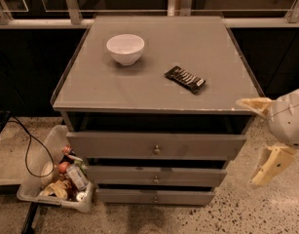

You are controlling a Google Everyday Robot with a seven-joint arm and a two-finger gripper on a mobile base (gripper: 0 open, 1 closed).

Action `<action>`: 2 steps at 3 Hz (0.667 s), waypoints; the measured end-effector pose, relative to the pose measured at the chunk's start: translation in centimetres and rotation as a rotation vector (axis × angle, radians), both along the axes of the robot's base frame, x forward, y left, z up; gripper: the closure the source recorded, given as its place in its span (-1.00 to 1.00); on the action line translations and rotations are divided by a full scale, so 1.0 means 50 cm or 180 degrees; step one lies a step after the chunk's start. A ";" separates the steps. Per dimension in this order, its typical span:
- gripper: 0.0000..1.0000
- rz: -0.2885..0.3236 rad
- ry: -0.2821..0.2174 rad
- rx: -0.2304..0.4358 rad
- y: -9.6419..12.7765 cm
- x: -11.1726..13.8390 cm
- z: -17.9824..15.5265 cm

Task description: Open top drawer

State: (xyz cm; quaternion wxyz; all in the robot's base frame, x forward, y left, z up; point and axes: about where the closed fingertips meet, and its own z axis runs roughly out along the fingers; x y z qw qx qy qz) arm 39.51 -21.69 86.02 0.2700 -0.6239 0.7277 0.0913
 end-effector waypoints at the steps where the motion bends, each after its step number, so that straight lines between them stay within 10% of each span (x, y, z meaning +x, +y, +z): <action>1: -1.00 -0.0047 0.0127 0.0087 0.006 0.008 -0.100; 2: -1.00 -0.0079 0.0135 0.0128 0.014 0.029 -0.190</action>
Offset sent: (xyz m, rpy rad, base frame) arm 0.0312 0.0087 -0.1538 0.0602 0.0401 -0.0478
